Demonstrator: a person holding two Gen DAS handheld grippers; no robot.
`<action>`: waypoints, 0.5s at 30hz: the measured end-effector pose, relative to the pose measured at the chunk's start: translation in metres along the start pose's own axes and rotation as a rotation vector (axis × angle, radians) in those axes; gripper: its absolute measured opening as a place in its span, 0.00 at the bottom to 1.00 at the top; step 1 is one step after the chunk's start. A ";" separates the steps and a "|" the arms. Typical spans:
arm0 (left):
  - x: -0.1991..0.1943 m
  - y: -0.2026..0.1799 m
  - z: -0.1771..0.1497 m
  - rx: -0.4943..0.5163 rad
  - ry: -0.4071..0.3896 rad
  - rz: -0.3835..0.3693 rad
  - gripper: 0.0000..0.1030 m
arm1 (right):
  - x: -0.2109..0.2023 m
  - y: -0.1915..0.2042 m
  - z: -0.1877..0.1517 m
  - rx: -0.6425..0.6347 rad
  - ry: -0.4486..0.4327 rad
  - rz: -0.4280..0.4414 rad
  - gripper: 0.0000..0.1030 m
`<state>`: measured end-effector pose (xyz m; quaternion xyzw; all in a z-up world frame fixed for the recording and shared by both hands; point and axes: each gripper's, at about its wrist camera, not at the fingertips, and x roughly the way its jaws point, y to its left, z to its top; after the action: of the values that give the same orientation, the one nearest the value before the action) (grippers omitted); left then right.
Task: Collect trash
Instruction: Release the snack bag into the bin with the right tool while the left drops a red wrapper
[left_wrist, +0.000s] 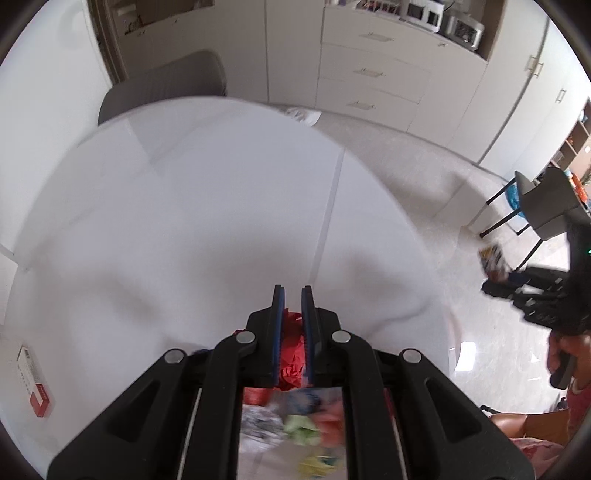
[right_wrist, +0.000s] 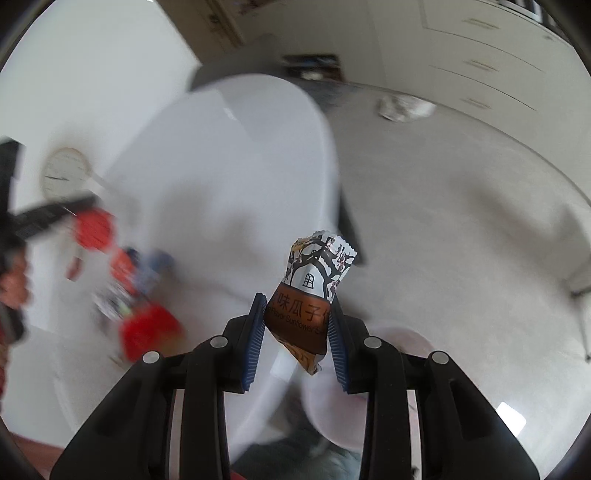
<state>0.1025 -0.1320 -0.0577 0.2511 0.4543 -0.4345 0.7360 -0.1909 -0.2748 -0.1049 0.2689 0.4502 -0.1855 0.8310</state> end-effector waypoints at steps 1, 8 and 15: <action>-0.006 -0.012 0.000 0.003 -0.006 -0.004 0.09 | 0.003 -0.011 -0.010 0.018 0.024 -0.019 0.32; -0.010 -0.099 0.002 0.033 -0.014 -0.094 0.09 | 0.096 -0.102 -0.094 0.207 0.248 -0.055 0.34; 0.039 -0.174 -0.007 0.038 0.098 -0.187 0.09 | 0.139 -0.132 -0.125 0.261 0.339 -0.087 0.75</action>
<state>-0.0437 -0.2295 -0.0915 0.2424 0.5028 -0.4970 0.6643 -0.2714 -0.3112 -0.3157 0.3816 0.5669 -0.2300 0.6929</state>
